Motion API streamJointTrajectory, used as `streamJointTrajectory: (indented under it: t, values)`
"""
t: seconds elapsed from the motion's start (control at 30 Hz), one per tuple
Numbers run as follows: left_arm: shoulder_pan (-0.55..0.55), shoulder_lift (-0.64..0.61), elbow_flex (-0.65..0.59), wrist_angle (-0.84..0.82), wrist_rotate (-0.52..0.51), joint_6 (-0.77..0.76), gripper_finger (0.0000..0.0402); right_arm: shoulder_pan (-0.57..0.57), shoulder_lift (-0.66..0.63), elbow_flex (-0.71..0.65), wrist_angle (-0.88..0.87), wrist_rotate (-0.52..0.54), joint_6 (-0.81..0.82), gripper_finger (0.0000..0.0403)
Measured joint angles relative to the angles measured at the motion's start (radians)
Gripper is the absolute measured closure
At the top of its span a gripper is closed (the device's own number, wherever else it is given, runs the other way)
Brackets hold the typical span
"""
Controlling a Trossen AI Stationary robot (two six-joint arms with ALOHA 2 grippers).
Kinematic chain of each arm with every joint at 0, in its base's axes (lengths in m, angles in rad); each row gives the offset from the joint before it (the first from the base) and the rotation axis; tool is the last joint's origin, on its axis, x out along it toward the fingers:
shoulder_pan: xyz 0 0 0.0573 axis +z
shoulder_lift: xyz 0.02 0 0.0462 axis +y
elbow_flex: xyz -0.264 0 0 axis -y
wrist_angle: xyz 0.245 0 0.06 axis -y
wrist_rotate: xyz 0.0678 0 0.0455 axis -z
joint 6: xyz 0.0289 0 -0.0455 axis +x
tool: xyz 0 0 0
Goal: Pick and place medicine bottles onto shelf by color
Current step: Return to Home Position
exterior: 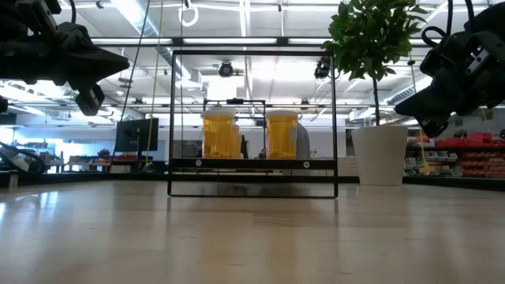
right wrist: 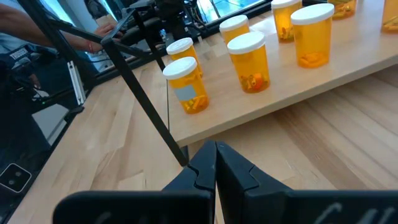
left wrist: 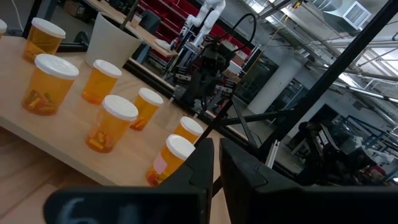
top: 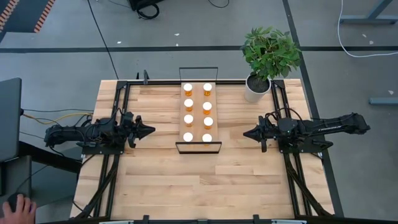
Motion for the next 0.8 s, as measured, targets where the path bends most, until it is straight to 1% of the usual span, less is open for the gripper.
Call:
streamJointTrajectory:
  t: [0.23, 0.57, 0.8]
  values:
    - [0.0, 0.0, 0.0, 0.0, 0.0, 0.0, 0.0361, 0.0, 0.0, 0.0, 0.0, 0.0, 0.0, 0.0393]
    - [0.0, 0.0, 0.0, 0.0, 0.0, 0.0, 0.0371, 0.0, 0.0, 0.0, 0.0, 0.0, 0.0, 0.0393]
    - [0.0, 0.0, 0.0, 0.0, 0.0, 0.0, 0.0362, 0.0, 0.0, 0.0, 0.0, 0.0, 0.0, 0.0393]
